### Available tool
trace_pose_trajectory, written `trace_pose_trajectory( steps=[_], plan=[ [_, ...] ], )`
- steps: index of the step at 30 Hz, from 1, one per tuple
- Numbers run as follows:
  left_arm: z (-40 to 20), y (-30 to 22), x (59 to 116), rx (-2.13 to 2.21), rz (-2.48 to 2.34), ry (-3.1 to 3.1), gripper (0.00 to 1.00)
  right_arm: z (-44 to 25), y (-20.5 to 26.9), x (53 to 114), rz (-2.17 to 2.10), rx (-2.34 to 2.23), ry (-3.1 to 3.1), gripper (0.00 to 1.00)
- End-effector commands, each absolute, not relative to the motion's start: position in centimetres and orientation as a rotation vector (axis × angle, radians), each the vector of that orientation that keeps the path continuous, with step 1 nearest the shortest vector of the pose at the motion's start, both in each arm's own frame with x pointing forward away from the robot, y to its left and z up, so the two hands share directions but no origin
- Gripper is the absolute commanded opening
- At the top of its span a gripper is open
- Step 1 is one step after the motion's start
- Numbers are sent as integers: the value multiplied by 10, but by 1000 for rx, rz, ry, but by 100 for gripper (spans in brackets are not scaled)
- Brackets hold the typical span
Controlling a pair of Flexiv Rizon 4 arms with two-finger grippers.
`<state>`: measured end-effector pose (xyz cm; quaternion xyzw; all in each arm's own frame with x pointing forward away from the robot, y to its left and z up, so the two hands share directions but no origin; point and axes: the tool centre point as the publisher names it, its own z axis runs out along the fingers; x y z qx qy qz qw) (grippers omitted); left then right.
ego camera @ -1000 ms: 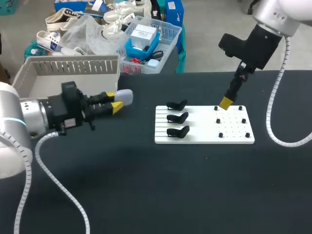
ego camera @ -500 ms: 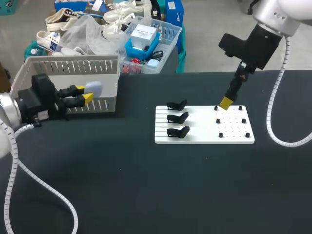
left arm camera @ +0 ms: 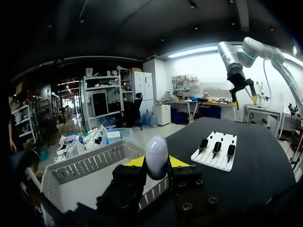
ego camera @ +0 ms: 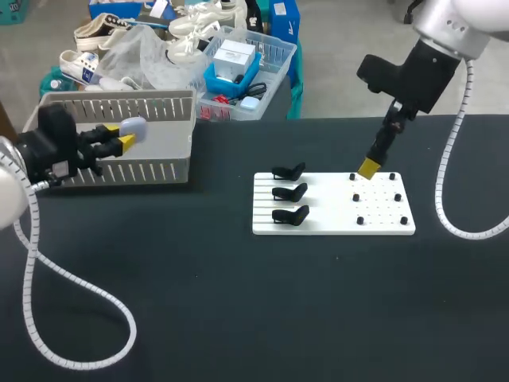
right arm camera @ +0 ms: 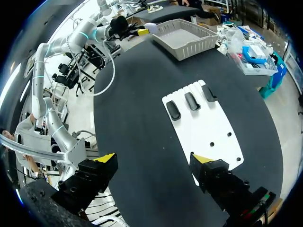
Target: Pick up each earbud case from the left stands, insert the matching earbuds, close the lid, and place the case in the box.
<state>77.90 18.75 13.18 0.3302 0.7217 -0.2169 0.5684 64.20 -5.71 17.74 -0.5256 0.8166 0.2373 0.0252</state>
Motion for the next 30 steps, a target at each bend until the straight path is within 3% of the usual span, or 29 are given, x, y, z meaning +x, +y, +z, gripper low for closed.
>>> trace_pose_trajectory(
  steps=[1,13,14,15,16,17,22,30],
  plan=[
    [119,183,814,576,-270,1755,0,177,-57,642,734,-1624,2524,100],
    [70,203,866,602,-328,1885,1,177,-57,642,734,-1624,2524,100],
    [68,204,868,606,-327,1890,32,177,-57,642,734,-1624,2524,100],
    [66,205,868,608,-324,1895,46,177,-57,642,734,-1624,2524,100],
    [66,205,868,613,-333,1895,88,177,-57,642,734,-1624,2524,100],
    [65,205,868,626,-343,1888,100,177,-57,642,734,-1624,2524,100],
    [75,204,861,632,-341,1826,100,177,-57,642,734,-1624,2524,100],
    [141,161,811,736,-437,1554,100,177,-57,642,734,-1624,2524,100]
  ],
)
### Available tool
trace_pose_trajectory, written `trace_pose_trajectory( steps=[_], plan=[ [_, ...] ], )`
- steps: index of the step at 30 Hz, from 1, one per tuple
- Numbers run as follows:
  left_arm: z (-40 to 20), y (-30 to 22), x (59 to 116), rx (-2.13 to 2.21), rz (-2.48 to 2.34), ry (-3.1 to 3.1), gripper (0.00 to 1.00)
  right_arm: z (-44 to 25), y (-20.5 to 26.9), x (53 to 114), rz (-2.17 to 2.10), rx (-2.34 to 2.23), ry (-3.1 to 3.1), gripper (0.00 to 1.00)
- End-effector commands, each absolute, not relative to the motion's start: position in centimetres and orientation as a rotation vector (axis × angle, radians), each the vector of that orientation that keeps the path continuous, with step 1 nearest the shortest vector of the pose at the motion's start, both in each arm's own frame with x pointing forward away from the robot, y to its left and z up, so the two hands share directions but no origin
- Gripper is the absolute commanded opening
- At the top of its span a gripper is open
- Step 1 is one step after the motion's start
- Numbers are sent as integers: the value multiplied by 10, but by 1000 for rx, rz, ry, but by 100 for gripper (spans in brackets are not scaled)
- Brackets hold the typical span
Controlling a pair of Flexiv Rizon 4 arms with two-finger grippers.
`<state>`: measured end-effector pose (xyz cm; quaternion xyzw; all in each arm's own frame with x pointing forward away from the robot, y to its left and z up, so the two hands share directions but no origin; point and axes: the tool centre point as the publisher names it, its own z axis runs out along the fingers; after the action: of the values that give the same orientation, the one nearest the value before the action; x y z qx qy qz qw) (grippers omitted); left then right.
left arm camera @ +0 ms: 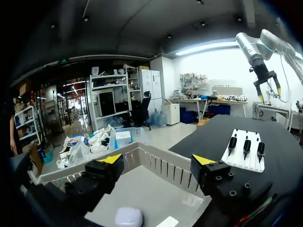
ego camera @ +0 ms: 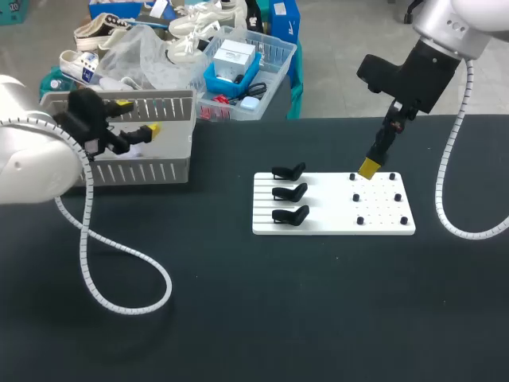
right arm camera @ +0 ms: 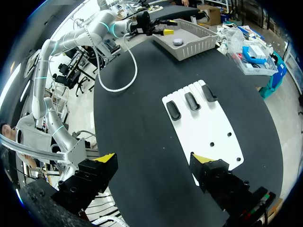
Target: Pick up each earbud case from the left stands, insert the matching earbuds, close the lid, and place the case in the box.
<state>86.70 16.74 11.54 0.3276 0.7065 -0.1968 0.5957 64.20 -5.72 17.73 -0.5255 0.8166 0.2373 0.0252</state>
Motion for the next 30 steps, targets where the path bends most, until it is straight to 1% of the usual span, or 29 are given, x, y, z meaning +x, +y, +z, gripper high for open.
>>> trace_pose_trajectory(
  steps=[1,6,15,22,30],
  plan=[
    [146,156,804,734,-457,1532,100,177,-57,642,734,-1624,2524,100],
    [162,137,776,739,-557,1467,100,177,-57,642,734,-1624,2524,100],
    [176,103,731,878,-646,1481,100,177,-57,642,734,-1624,2524,100],
    [180,84,717,968,-678,1552,100,177,-57,642,734,-1624,2524,100],
    [165,65,710,1085,-724,1666,100,177,-57,642,734,-1624,2524,100]
  ],
)
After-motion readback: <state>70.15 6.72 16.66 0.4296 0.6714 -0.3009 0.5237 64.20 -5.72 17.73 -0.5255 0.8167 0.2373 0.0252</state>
